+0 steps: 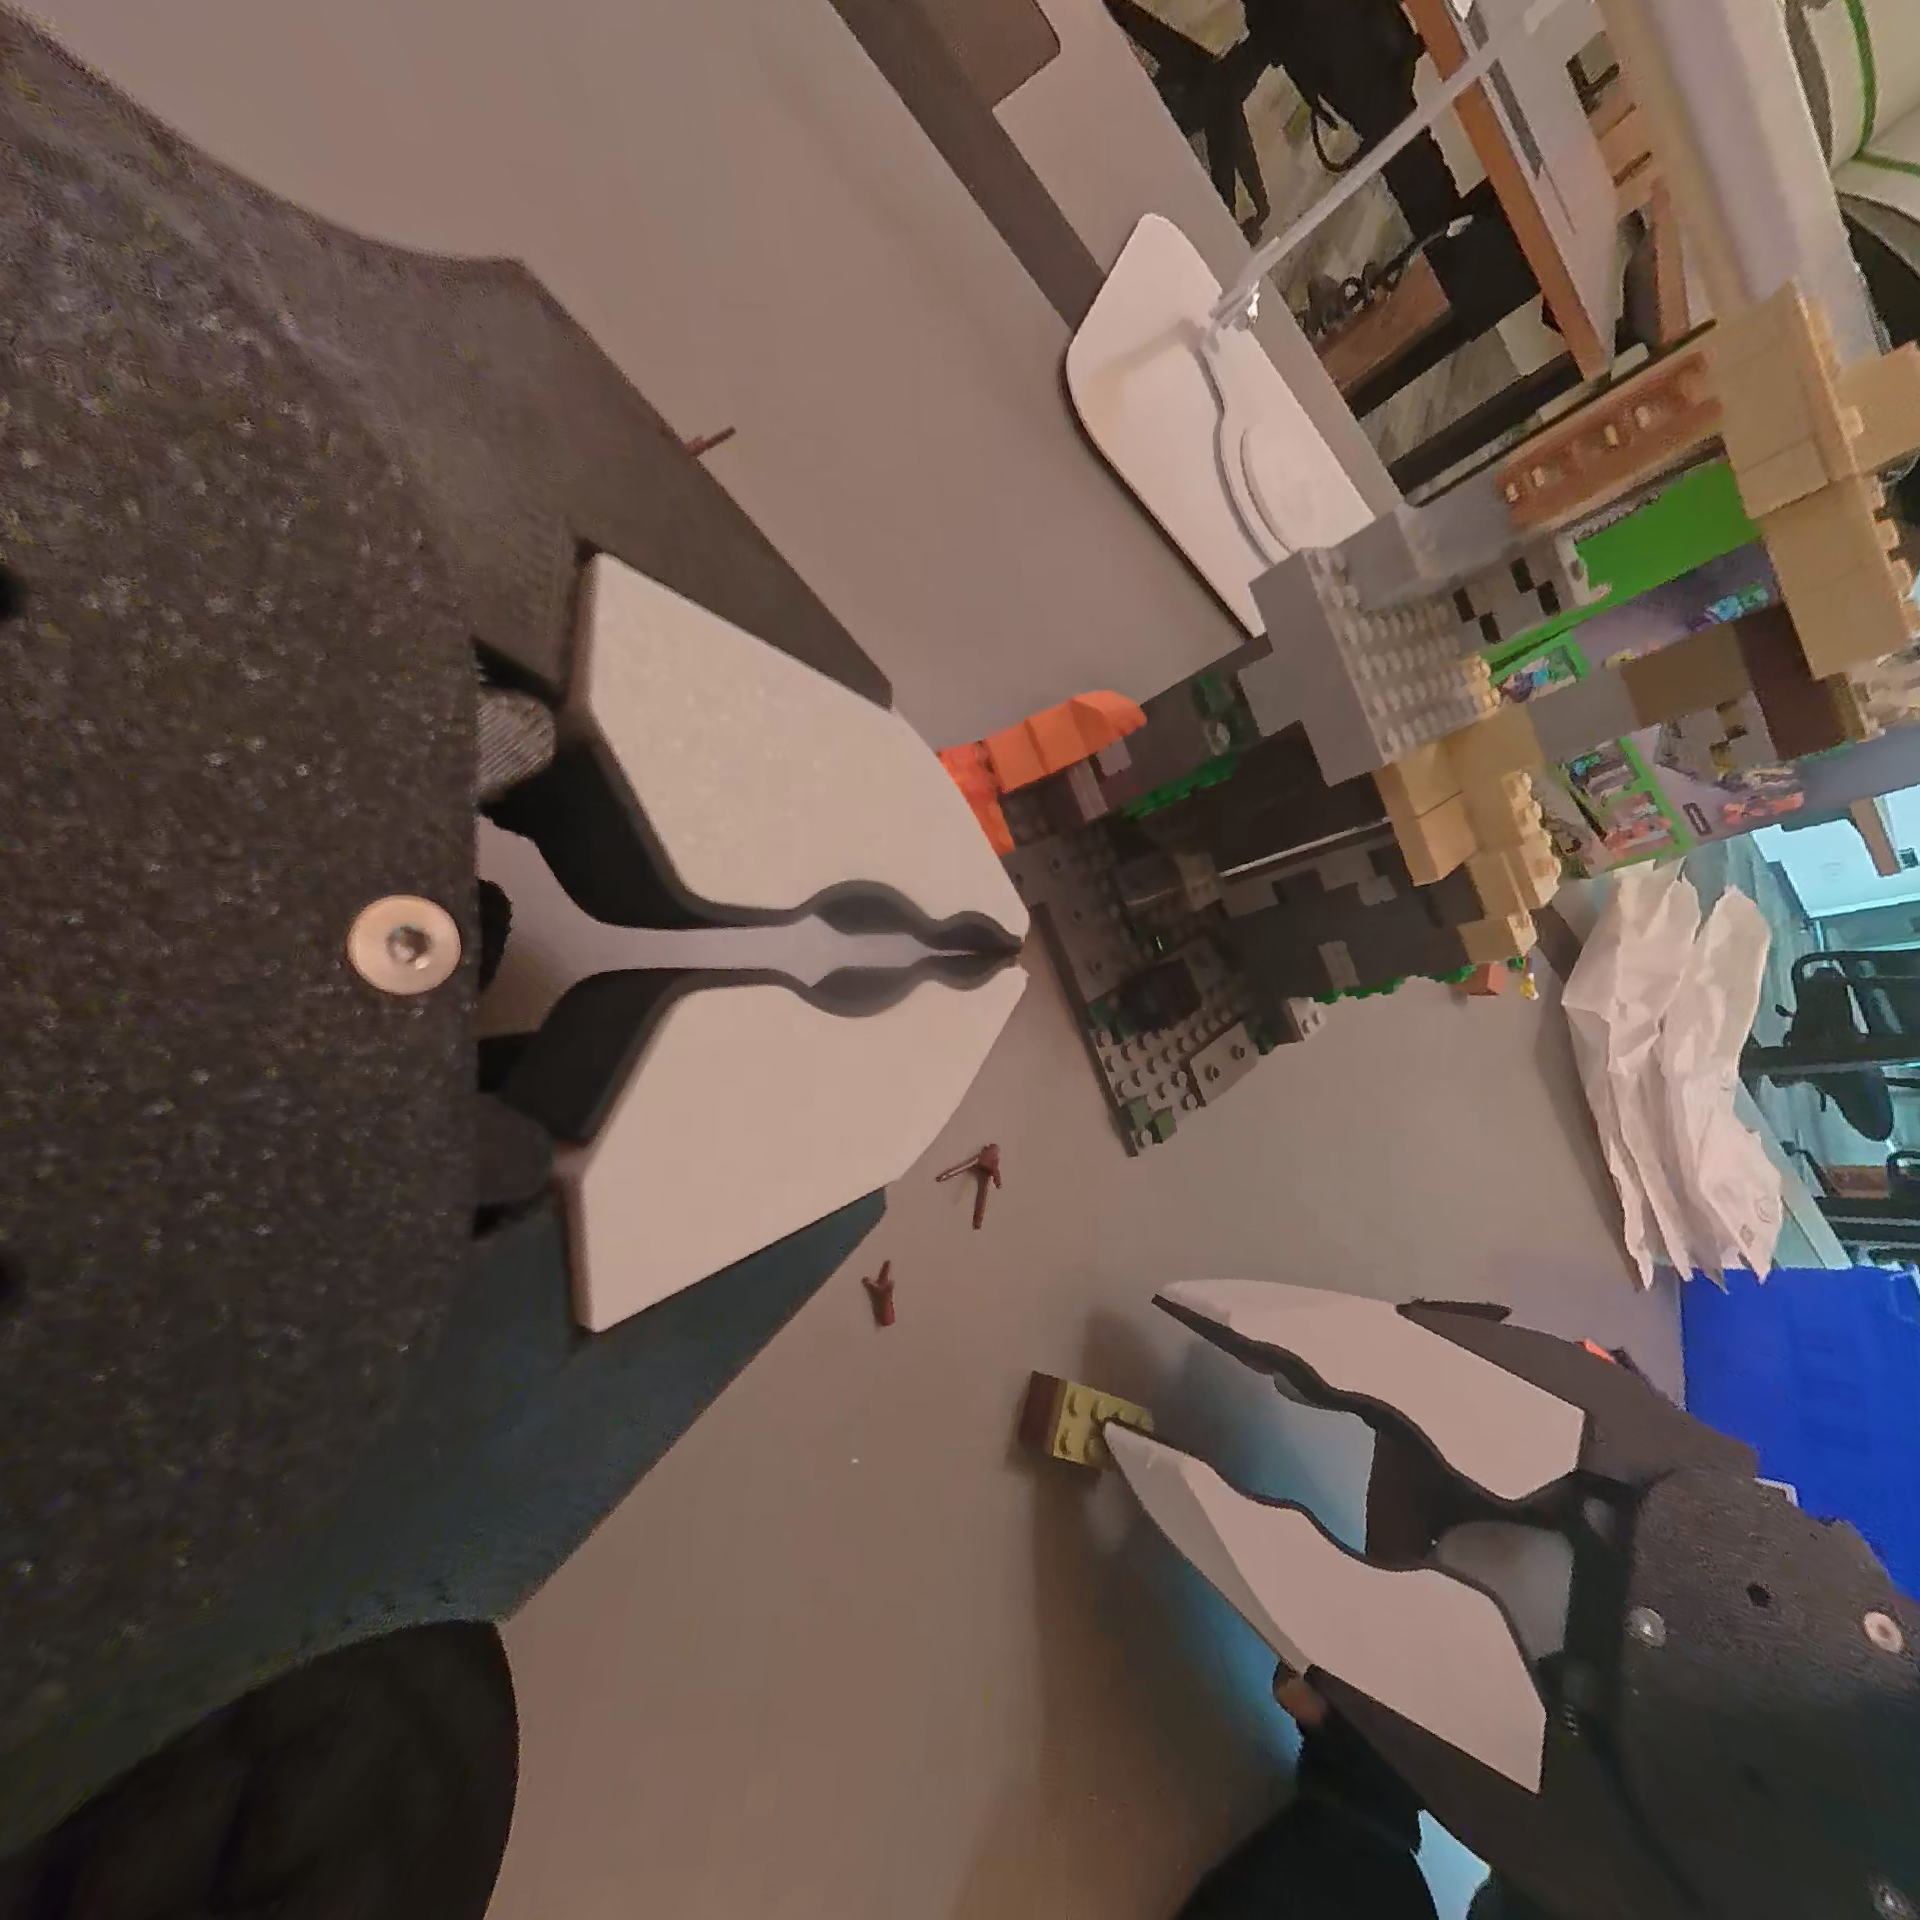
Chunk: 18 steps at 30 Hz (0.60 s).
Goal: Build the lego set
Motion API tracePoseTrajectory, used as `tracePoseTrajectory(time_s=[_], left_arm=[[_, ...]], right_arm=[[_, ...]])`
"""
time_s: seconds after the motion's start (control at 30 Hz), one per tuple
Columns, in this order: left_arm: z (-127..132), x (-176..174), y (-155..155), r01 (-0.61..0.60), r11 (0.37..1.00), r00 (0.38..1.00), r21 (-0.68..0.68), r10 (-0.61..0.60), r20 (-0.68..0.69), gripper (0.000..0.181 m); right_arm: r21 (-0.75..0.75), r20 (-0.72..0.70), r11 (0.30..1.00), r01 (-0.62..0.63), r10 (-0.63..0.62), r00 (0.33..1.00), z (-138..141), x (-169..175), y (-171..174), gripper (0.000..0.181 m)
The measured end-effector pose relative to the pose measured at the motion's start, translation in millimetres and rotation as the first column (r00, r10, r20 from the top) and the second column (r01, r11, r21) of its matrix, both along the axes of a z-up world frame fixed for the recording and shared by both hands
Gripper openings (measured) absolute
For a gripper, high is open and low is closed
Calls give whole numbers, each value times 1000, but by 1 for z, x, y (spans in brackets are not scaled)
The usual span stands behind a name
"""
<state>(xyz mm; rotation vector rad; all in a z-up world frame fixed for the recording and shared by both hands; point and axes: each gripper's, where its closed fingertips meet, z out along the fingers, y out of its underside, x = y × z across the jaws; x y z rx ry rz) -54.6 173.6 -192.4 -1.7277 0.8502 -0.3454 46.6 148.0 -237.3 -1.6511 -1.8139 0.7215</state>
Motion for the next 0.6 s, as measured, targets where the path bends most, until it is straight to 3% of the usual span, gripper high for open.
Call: tracePoseTrajectory(time_s=[0.1,0.47,0.6], left_arm=[[-2,-2,1,-11,1000,1000,-26,11,-3,14],[-3,0,2,-11,1000,1000,2,11,-14,15],[-4,1,1,-6,1000,1000,8,7,-26,14]], right_arm=[[-6,6,1000,-2,2,1000,0,2,0,33],[-24,47,996,-81,82,995,2,5,-18,34],[-17,86,997,-78,79,993,-4,3,-19,16]])
